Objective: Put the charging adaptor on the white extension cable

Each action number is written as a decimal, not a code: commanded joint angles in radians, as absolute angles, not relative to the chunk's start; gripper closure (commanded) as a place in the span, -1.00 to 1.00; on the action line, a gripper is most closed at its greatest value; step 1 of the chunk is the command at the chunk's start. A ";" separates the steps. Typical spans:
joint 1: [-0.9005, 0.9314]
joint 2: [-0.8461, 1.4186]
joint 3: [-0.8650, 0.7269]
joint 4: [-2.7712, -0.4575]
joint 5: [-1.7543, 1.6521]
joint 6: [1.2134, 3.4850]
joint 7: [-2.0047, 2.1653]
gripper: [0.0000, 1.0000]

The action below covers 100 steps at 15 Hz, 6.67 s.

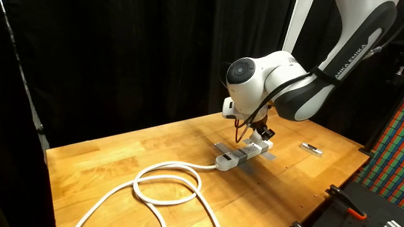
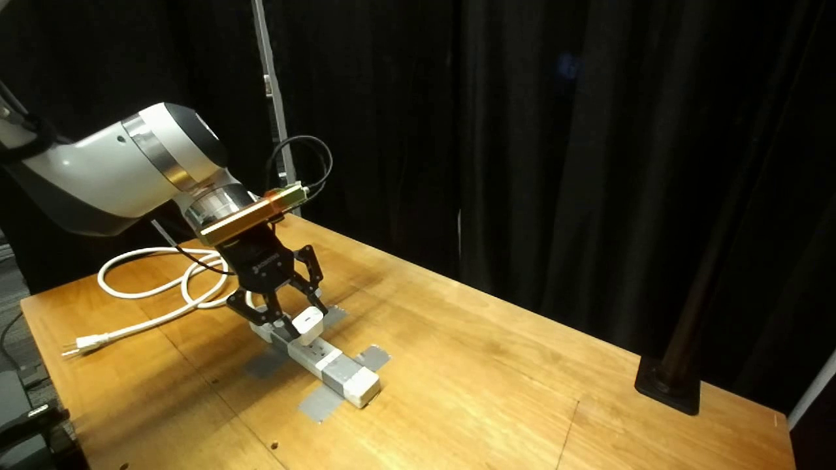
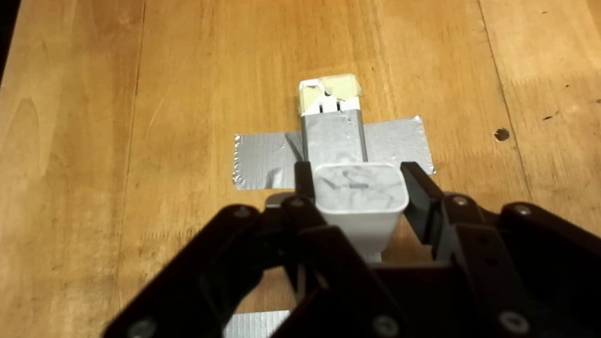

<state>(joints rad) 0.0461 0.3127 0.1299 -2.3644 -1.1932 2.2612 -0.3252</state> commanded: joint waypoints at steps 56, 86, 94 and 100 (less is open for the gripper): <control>0.079 0.452 0.127 -2.287 -1.253 2.153 -0.234 0.55; 0.113 0.618 0.203 -2.190 -1.181 2.029 -0.331 -0.55; 0.131 0.498 0.249 -2.215 -1.085 2.037 -0.334 -1.00; 0.043 0.290 0.325 -2.224 -0.697 1.944 -0.645 -1.00</control>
